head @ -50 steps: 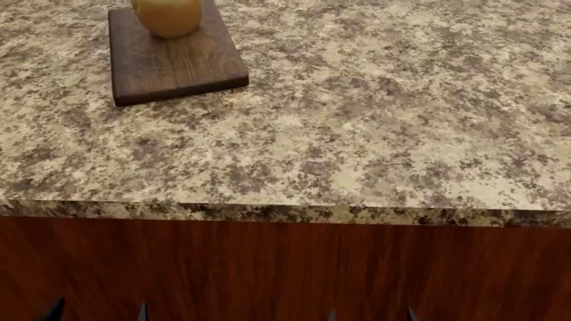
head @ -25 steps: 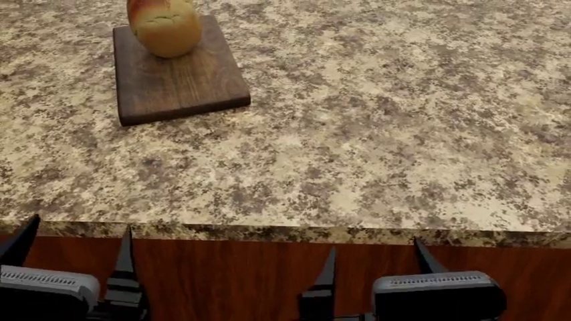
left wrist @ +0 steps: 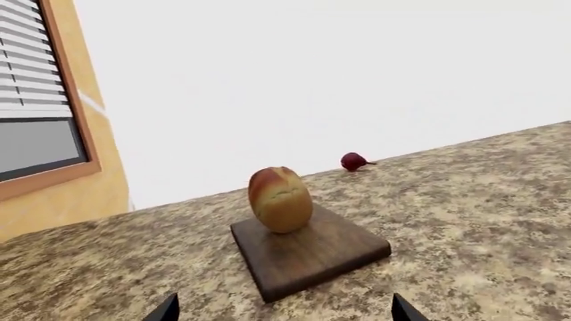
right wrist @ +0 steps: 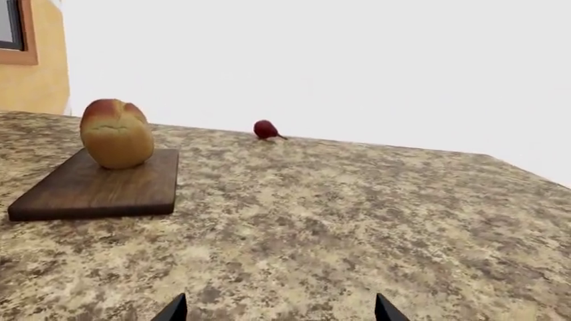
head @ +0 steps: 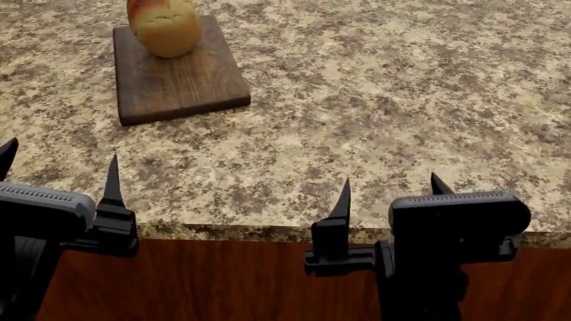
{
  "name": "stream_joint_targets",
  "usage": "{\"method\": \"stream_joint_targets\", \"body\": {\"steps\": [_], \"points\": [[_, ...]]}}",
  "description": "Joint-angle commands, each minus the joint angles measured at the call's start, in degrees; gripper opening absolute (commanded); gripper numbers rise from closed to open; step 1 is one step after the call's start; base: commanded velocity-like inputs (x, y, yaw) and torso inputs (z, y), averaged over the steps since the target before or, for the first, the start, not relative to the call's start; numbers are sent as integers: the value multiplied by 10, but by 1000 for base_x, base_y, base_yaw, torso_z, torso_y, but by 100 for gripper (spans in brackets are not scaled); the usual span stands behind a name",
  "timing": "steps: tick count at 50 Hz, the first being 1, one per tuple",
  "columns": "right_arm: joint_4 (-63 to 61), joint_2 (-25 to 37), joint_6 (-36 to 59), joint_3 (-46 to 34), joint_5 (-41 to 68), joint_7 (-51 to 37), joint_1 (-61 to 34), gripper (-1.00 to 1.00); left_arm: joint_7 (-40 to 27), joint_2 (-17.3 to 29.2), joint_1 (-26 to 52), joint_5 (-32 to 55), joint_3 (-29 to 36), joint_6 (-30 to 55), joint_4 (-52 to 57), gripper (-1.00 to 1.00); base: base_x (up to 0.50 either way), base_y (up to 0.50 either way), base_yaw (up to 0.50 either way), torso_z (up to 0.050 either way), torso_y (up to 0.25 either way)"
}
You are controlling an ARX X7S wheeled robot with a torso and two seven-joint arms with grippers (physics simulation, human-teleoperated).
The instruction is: Pick up the wedge of cheese and place it on the slice of bread to prepare a simple cheese on bread dish.
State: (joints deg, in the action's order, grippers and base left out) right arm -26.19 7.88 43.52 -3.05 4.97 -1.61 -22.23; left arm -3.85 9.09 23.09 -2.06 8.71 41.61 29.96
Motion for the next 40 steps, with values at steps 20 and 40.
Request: {"method": "stream_joint_targets", "body": {"steps": [20, 40], "points": [[28, 19, -39, -63, -21, -6, 3, 100, -15, 15, -27, 1, 16, -33, -16, 100, 39, 296, 0, 0, 0], [4, 17, -14, -88, -18, -10, -5, 100, -27, 23, -30, -4, 26, -31, -6, 100, 0, 0, 491, 0, 0]]}}
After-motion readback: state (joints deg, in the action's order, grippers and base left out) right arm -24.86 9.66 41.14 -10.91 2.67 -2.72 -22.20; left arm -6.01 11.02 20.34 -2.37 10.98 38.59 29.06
